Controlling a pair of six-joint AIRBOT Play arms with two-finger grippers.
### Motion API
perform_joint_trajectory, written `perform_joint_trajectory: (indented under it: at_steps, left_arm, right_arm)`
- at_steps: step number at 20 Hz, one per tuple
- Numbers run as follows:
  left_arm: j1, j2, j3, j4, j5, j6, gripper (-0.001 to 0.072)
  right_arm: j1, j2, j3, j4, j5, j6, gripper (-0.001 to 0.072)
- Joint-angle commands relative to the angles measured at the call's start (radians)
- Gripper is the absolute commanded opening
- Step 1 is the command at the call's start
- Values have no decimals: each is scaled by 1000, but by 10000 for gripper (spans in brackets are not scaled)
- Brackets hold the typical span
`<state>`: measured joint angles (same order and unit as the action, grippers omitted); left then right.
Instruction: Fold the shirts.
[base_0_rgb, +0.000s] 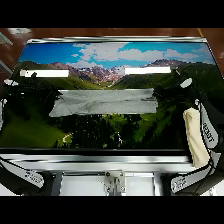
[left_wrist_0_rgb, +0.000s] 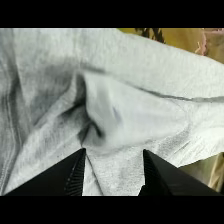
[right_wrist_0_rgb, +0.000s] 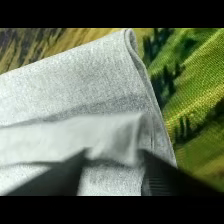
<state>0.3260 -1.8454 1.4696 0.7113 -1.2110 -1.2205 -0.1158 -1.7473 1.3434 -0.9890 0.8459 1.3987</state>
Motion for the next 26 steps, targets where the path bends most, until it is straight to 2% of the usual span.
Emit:
perform_joint_trajectory:
  at_steps: [1,2,5,7,9,12,15,16,18,19,20,23,26]
  left_arm:
    - [17,-21,26,-6,-34,-26,431]
    - [31,-18,42,-5,-61,-26,420]
    - [61,12,70,-6,-131,-27,419]
    - [60,37,70,-6,-159,-26,419]
    - [54,57,70,-6,-179,-23,419]
    - [40,82,70,-5,-186,-1,307]
    - [16,104,70,-6,-177,16,308]
    - [6,108,70,-6,-177,24,308]
    - [-22,109,70,-9,-177,31,307]
    - [-38,109,70,-9,-172,32,301]
    - [-59,109,70,-9,-159,31,169]
    - [-161,108,69,-9,-82,30,32]
    - [-334,106,58,-7,62,30,32]
  right_arm:
    - [-8,0,6,2,11,-56,628]
    - [-20,17,6,-35,22,-65,627]
    - [-77,35,6,-100,29,34,628]
    - [-107,4,6,-19,47,79,634]
    - [-110,-43,6,106,47,58,634]
    - [-78,-113,6,299,48,-13,633]
    - [-39,-145,6,314,54,-16,630]
    - [-30,-150,6,314,61,-16,541]
    - [-24,-147,9,318,84,-23,176]
    - [-27,-139,20,322,111,-58,66]
    - [-32,-122,37,322,147,-108,60]
    - [-35,-13,72,321,224,-159,59]
    - [-29,145,71,319,303,-99,59]
